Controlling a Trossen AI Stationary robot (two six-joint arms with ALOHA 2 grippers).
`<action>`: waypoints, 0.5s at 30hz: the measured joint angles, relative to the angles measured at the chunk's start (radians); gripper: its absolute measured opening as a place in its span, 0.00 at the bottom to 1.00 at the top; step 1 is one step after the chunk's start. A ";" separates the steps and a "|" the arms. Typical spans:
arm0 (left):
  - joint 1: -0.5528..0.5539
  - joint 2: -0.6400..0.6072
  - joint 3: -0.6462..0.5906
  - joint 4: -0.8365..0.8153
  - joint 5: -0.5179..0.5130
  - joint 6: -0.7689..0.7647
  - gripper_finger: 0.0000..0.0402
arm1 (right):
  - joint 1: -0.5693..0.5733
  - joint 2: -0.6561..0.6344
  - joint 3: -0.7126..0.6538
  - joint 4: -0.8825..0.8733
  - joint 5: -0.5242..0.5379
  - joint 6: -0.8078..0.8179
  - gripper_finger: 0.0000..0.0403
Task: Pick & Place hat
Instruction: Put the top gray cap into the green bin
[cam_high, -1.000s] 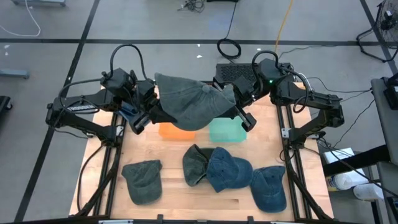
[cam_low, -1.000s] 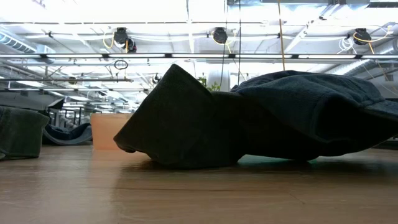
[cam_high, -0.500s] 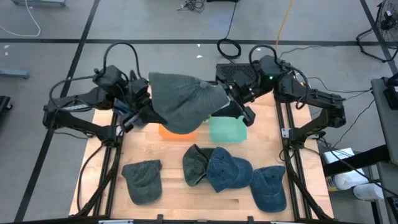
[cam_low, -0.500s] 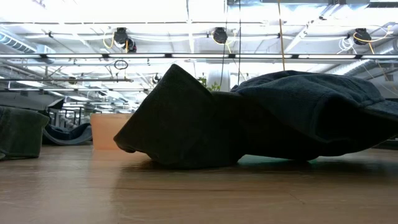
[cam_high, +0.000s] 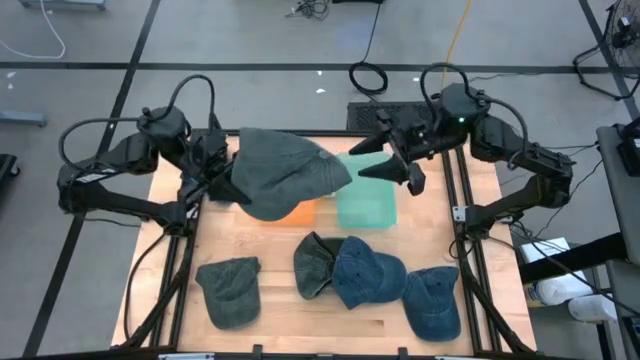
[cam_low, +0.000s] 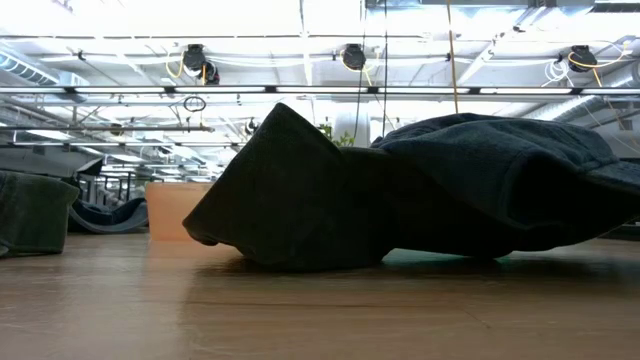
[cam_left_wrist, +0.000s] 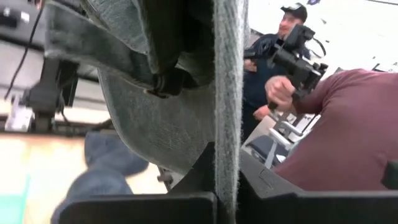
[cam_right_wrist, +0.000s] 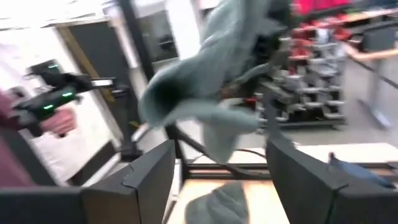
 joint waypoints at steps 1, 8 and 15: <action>0.000 -0.004 0.000 -0.019 0.000 -0.002 0.02 | -0.001 -0.008 0.000 -0.028 0.019 0.004 0.59; -0.001 -0.008 0.000 -0.212 -0.003 -0.002 0.02 | -0.022 -0.043 0.000 -0.096 0.044 0.084 0.58; -0.006 -0.006 0.000 -0.355 -0.004 0.021 0.02 | -0.039 -0.047 0.000 -0.168 0.044 0.109 0.60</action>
